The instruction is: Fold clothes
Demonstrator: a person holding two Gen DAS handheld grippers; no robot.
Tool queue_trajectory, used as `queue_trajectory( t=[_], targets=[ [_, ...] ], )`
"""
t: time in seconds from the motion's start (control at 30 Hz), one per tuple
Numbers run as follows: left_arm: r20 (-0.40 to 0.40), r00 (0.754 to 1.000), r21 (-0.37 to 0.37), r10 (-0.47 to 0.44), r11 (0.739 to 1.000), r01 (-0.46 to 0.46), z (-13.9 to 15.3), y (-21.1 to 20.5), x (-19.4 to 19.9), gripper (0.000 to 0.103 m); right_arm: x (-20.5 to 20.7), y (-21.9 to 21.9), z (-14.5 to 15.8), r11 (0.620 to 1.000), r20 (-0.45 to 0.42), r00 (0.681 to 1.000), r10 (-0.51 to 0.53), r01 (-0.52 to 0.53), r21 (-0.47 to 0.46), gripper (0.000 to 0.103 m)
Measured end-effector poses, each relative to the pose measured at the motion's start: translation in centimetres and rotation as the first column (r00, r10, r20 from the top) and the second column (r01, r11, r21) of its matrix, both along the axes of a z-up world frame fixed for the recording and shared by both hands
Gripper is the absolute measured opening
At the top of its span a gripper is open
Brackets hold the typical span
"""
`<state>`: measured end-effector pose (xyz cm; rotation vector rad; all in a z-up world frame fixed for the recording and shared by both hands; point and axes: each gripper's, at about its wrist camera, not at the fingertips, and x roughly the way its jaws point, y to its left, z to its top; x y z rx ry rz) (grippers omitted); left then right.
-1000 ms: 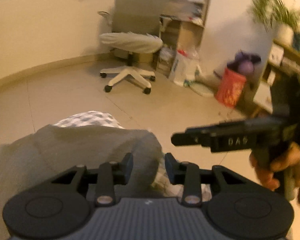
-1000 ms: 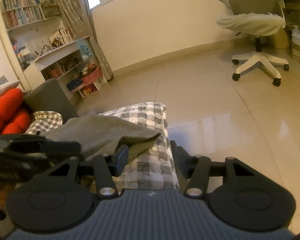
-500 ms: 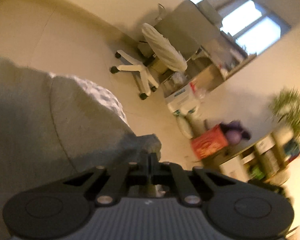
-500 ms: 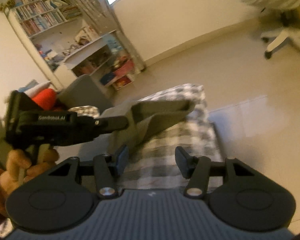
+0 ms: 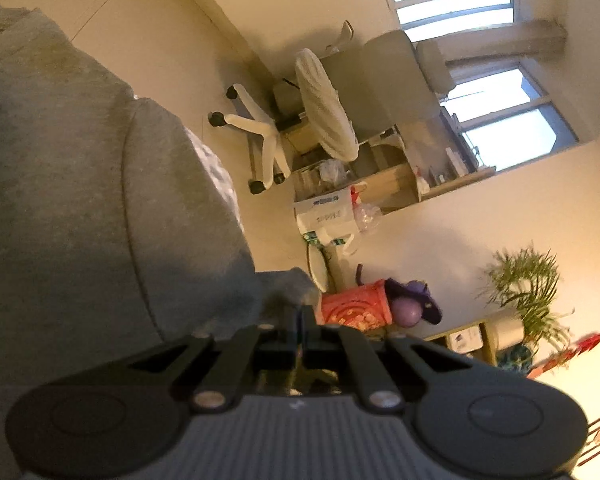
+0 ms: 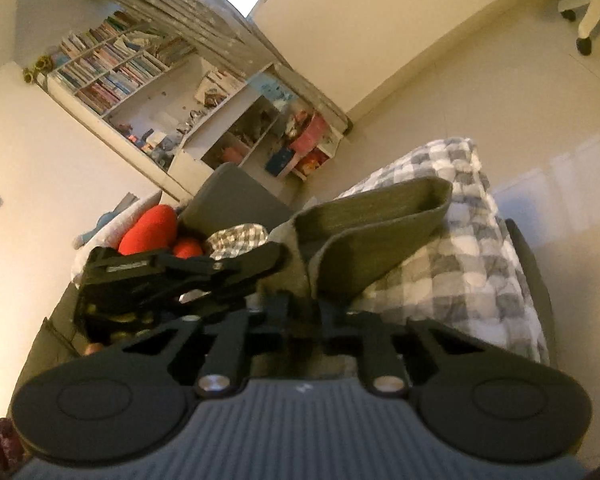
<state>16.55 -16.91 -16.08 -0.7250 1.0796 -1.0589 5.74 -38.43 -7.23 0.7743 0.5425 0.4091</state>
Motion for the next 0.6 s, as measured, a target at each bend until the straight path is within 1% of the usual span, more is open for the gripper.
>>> queue_trajectory(
  t=[0.03, 0.13, 0.2, 0.23, 0.27, 0.33, 0.4, 0.43, 0.47, 0.57, 0.6],
  targets=[
    [0.012, 1.0, 0.006, -0.005, 1.0, 0.005, 0.1, -0.1, -0.1, 0.002, -0.2, 0.0, 0.4, 1.0, -0.007, 1.0, 0.006, -0.006, 0.002, 0.011],
    [0.062, 0.998, 0.027, -0.014, 1.0, 0.012, 0.8, -0.2, -0.3, 0.004, -1.6, -0.7, 2.0, 0.998, -0.07, 0.997, -0.012, 0.007, -0.063, 0.01],
    [0.106, 0.994, 0.05, -0.027, 0.998, 0.022, 1.2, -0.5, -0.5, 0.011, -2.4, -1.2, 2.9, 0.994, -0.118, 0.993, -0.027, 0.014, -0.111, 0.008],
    [0.125, 0.992, 0.069, -0.032, 0.997, 0.024, 1.3, -0.7, -0.5, 0.012, -2.8, -1.3, 3.0, 0.989, -0.156, 0.987, -0.042, 0.019, -0.148, 0.003],
    [0.144, 0.989, 0.088, -0.038, 0.996, 0.025, 1.3, -0.9, -0.5, 0.015, -3.1, -1.4, 3.1, 0.983, -0.192, 0.98, -0.058, 0.022, -0.185, 0.001],
    [0.178, 0.983, 0.125, -0.049, 0.992, 0.026, 1.3, -1.1, -0.7, 0.018, -3.8, -1.8, 2.9, 0.97, -0.242, 0.966, -0.088, 0.027, -0.242, 0.001],
    [0.205, 0.977, 0.165, -0.061, 0.986, 0.027, 1.0, -1.2, -1.1, 0.026, -4.8, -2.2, 3.0, 0.969, -0.234, 0.966, -0.111, 0.054, -0.24, 0.003],
    [0.219, 0.973, 0.188, -0.068, 0.982, 0.027, 0.7, -1.3, -1.3, 0.027, -5.3, -2.4, 3.0, 0.969, -0.229, 0.966, -0.123, 0.067, -0.239, 0.009],
    [0.231, 0.97, 0.211, -0.076, 0.977, 0.026, 0.5, -1.4, -1.5, 0.027, -5.8, -2.6, 3.1, 0.968, -0.225, 0.965, -0.135, 0.08, -0.239, 0.013],
    [0.255, 0.963, 0.21, -0.085, 0.977, 0.031, 0.6, -1.1, -2.3, 0.027, -6.2, -2.2, 4.0, 0.964, -0.189, 0.969, -0.157, 0.109, -0.241, 0.014],
    [0.25, 0.964, 0.199, -0.092, 0.979, 0.042, 0.9, -0.9, -2.5, 0.028, -6.1, -2.0, 4.3, 0.965, -0.181, 0.971, -0.157, 0.112, -0.236, 0.014]
  ],
)
